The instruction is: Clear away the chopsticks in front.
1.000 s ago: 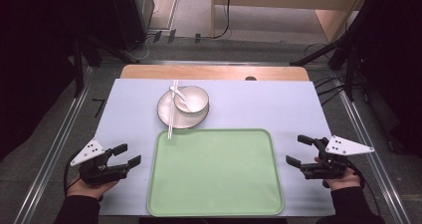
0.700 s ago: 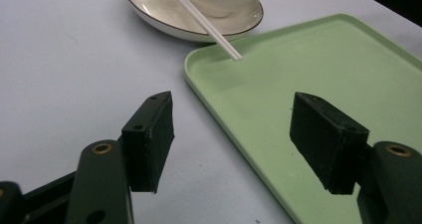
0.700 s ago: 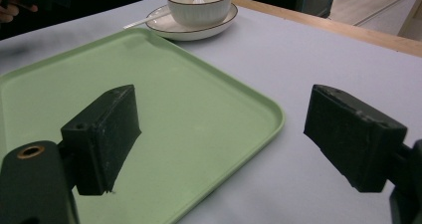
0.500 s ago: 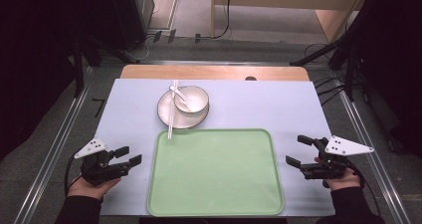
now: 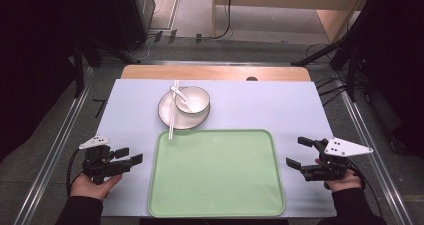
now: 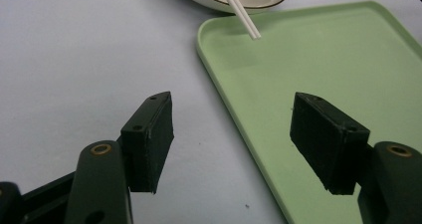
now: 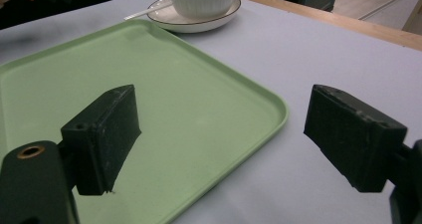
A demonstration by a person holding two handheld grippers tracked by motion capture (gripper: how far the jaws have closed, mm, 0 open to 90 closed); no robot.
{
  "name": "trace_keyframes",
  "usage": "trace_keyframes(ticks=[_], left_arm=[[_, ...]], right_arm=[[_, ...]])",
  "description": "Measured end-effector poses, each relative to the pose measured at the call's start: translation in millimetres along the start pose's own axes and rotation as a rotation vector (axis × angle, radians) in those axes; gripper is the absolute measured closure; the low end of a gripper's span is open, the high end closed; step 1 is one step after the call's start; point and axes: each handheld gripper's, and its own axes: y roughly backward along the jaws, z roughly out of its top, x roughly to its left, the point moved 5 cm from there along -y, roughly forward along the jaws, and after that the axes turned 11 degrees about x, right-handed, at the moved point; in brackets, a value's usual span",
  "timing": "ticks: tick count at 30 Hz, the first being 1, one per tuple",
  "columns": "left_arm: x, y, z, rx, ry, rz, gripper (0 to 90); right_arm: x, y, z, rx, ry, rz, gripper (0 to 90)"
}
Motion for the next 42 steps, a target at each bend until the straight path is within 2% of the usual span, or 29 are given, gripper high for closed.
trace_keyframes(ticks=[1,2,5,7,11,15,16,21,28,33,36,40,42], left_arm=[[0.0,-0.3,1.1,0.007,0.006,0.008,34.9],[0.1,-1.3,1.7,0.036,0.024,0.012,36.0],[-2.1,-4.8,3.5,0.09,0.052,-0.011,37.7],[-6.3,-5.7,7.3,0.112,0.038,-0.017,36.6],[-11.5,-4.6,16.9,0.121,0.016,-0.024,35.6],[-9.3,-4.5,26.2,0.138,0.025,-0.01,32.9],[-8.0,-4.0,31.3,0.158,0.032,-0.016,32.9],[-8.9,-2.6,43.5,0.16,0.03,-0.016,32.6],[-13.6,-2.9,66.3,0.168,-0.011,-0.014,32.6],[-14.4,-4.7,85.5,0.167,-0.01,-0.012,32.6],[-14.1,-6.0,91.6,0.169,-0.018,-0.003,32.8],[-13.0,-10.8,102.7,0.153,-0.022,0.004,33.3],[-11.1,-19.7,110.7,0.158,-0.025,0.019,34.0]], right_arm=[[0.2,-0.2,-0.1,0.0,0.0,0.001,14.4],[0.2,-0.2,-0.2,0.001,0.001,0.0,14.4],[-0.3,-0.4,-0.8,0.006,0.002,-0.005,14.4],[-0.9,-1.4,-1.6,0.013,-0.001,-0.005,14.4],[-0.2,-1.5,-1.3,0.012,-0.002,-0.003,14.4],[0.1,-1.2,-1.9,0.015,0.002,-0.002,14.4],[0.1,-1.3,-2.1,0.015,0.002,-0.002,14.4],[0.2,-1.8,-2.7,0.019,0.001,0.0,14.4],[-0.3,-3.0,-3.7,0.031,-0.005,-0.001,14.4],[-1.6,-3.8,-5.4,0.047,-0.011,-0.003,14.4],[-2.1,-4.4,-6.1,0.051,-0.018,-0.004,14.4],[-2.5,-4.6,-7.0,0.057,-0.019,-0.005,14.4],[-2.1,-4.6,-7.1,0.057,-0.021,-0.005,14.4]])
